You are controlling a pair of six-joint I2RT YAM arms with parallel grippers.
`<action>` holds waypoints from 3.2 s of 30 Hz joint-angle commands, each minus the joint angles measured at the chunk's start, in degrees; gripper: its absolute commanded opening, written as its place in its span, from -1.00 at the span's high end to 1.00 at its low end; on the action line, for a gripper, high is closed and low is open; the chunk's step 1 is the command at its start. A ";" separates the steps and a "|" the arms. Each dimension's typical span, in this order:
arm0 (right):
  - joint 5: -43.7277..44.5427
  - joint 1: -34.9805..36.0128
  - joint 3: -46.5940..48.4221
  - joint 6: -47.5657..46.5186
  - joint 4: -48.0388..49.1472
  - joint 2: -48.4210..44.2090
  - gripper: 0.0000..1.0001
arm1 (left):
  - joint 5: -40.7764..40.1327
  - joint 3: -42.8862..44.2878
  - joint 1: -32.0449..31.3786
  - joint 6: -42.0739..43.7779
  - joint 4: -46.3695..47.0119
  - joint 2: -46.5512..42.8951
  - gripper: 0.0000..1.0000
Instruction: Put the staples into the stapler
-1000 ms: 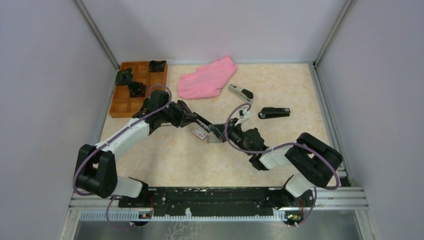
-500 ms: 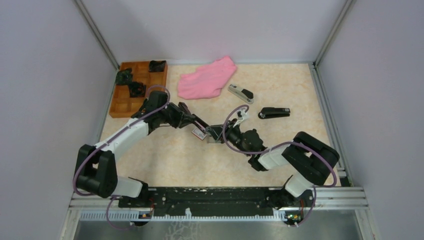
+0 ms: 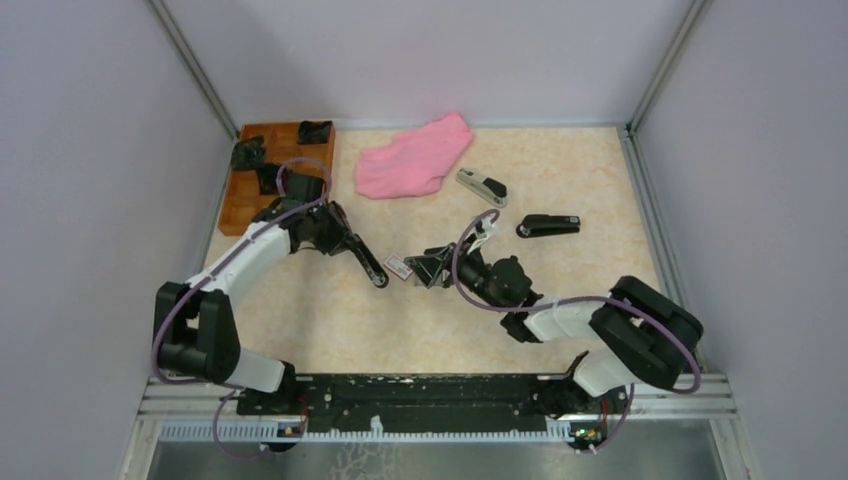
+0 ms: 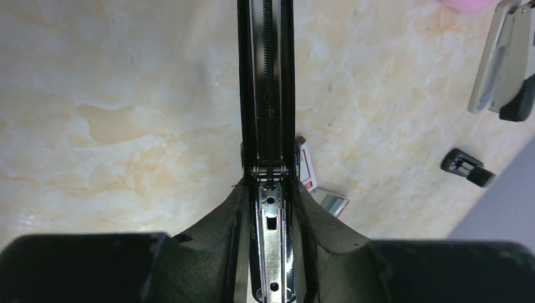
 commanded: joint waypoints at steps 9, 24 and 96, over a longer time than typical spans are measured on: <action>5.64 -4.65 6.88 -16.83 -39.02 -15.09 -0.82 | -10.98 14.31 -3.52 18.82 -10.98 13.06 1.00; 17.61 -8.53 11.68 -25.89 -58.70 -20.91 -0.98 | -15.09 23.57 -9.64 22.85 -12.98 27.94 1.00; -5.20 -30.46 61.74 -48.56 -82.29 27.58 0.84 | 17.98 -4.45 5.16 35.18 5.89 -18.79 -0.97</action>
